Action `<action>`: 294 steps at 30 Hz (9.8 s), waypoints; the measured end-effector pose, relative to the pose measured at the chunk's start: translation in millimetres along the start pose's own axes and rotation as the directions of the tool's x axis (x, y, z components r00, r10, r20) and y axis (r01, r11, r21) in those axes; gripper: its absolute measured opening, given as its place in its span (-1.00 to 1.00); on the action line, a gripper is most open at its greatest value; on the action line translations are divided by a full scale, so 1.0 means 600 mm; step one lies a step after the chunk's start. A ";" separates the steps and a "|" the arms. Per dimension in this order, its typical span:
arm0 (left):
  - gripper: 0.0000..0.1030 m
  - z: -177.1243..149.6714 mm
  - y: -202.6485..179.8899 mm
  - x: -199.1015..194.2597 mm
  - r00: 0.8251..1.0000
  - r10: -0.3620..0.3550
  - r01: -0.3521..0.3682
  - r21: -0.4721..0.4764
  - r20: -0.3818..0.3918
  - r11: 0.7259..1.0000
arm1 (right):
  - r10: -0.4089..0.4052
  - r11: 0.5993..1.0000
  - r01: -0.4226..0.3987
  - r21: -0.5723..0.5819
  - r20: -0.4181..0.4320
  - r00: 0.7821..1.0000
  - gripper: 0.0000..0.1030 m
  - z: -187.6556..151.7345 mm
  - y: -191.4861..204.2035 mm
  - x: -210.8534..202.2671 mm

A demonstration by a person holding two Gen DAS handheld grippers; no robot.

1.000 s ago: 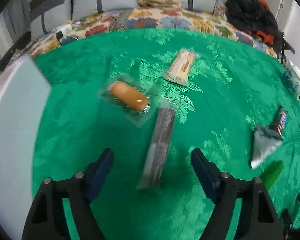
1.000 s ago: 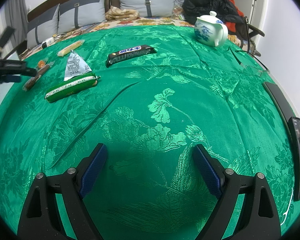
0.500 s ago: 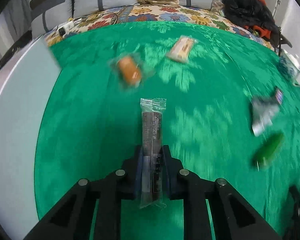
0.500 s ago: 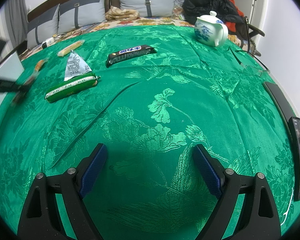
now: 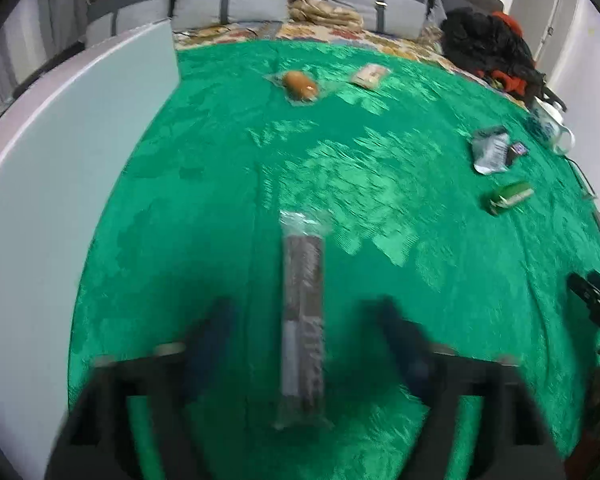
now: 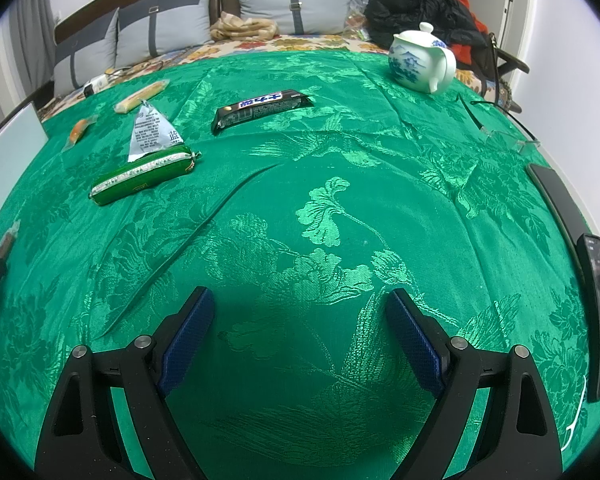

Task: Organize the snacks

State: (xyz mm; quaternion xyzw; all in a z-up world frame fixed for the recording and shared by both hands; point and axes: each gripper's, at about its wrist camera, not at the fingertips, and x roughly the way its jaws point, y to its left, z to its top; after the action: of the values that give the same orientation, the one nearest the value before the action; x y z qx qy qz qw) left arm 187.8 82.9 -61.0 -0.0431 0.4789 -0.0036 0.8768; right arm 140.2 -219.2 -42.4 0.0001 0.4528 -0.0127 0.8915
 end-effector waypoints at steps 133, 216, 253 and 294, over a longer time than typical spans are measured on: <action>1.00 0.001 0.016 0.028 0.996 0.073 -0.073 -0.001 0.060 0.997 | 0.174 0.957 -0.173 -0.233 -0.016 0.985 0.67 -0.008 0.112 0.004; 0.73 -0.074 0.466 -0.297 0.959 0.235 -0.129 -0.501 0.156 0.856 | 0.649 0.708 -0.657 -0.259 -0.128 0.750 0.33 0.107 0.622 -0.195; 0.99 0.018 -0.084 0.042 0.998 0.027 -0.031 0.059 0.061 0.998 | 0.061 0.995 -0.060 -0.075 0.010 0.998 0.51 0.027 0.005 0.017; 0.99 0.048 -0.081 0.054 1.000 0.021 -0.020 0.077 -0.007 0.997 | 0.065 0.994 -0.066 -0.086 -0.005 0.998 0.80 0.032 0.027 0.029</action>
State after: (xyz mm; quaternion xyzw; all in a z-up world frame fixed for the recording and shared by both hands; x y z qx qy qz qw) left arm 231.1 35.0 -69.2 -0.0046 0.4825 -0.0131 0.8758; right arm 166.1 -203.7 -45.4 -0.0234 0.4536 0.0360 0.8902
